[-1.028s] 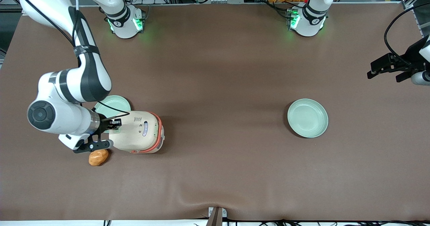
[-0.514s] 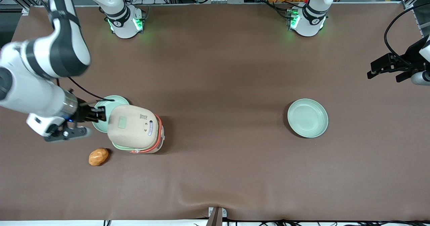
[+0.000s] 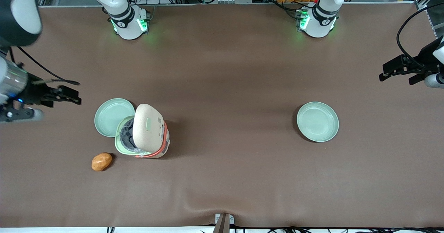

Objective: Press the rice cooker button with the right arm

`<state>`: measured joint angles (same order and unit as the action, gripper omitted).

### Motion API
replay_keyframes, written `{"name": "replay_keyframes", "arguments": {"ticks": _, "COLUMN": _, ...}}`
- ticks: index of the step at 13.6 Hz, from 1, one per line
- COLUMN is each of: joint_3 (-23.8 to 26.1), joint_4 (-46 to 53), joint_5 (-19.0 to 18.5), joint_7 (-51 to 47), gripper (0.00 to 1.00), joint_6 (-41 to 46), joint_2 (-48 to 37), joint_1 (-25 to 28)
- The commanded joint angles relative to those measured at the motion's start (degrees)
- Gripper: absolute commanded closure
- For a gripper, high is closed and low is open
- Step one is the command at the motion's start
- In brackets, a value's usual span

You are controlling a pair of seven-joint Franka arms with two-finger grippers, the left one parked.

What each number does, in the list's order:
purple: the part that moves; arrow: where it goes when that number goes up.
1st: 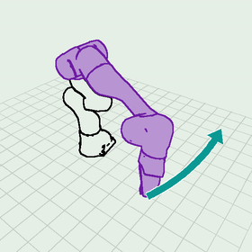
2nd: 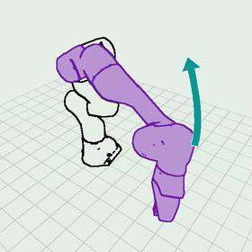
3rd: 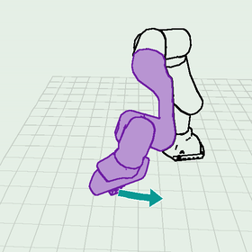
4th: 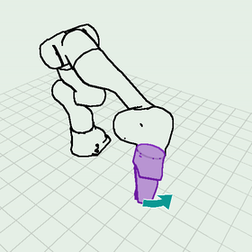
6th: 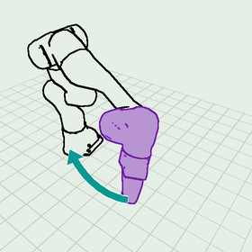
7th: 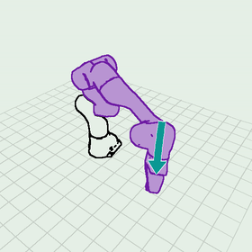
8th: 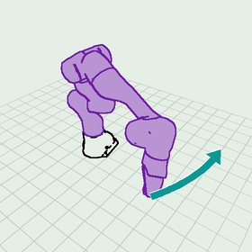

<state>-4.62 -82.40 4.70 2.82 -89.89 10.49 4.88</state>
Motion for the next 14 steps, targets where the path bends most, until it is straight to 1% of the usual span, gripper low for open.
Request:
{"name": "replay_keyframes", "arguments": {"ticks": 1, "joint_3": 0.57, "joint_4": -1.88, "joint_5": -0.65, "joint_7": 0.08, "gripper": 0.0, "joint_6": 1.72, "joint_2": -3.89, "joint_1": -1.27}}
{"name": "replay_keyframes", "arguments": {"ticks": 3, "joint_3": 0.57, "joint_4": -3.19, "joint_5": -3.1, "joint_7": 1.91, "gripper": 0.0, "joint_6": 2.35, "joint_2": -6.78, "joint_1": -1.62}}
{"name": "replay_keyframes", "arguments": {"ticks": 4, "joint_3": 0.57, "joint_4": -4.85, "joint_5": -3.46, "joint_7": 2.36, "gripper": 0.0, "joint_6": 2.26, "joint_2": -8.89, "joint_1": -1.89}}
{"name": "replay_keyframes", "arguments": {"ticks": 6, "joint_3": 0.66, "joint_4": -6.1, "joint_5": -3.46, "joint_7": 2.36, "gripper": 0.0, "joint_6": 2.61, "joint_2": -11.44, "joint_1": -2.5}}
{"name": "replay_keyframes", "arguments": {"ticks": 8, "joint_3": 0.57, "joint_4": -6.1, "joint_5": -3.46, "joint_7": 2.45, "gripper": 0.0, "joint_6": 3.05, "joint_2": -11.98, "joint_1": -2.68}}
{"name": "replay_keyframes", "arguments": {"ticks": 12, "joint_3": 0.57, "joint_4": -4.53, "joint_5": -2.85, "joint_7": 1.57, "gripper": 0.0, "joint_6": 9.97, "joint_2": -12.07, "joint_1": -2.94}}
{"name": "replay_keyframes", "arguments": {"ticks": 14, "joint_3": 1.18, "joint_4": -3.12, "joint_5": -2.5, "joint_7": 1.57, "gripper": 0.0, "joint_6": 11.13, "joint_2": -11.98, "joint_1": -4.34}}
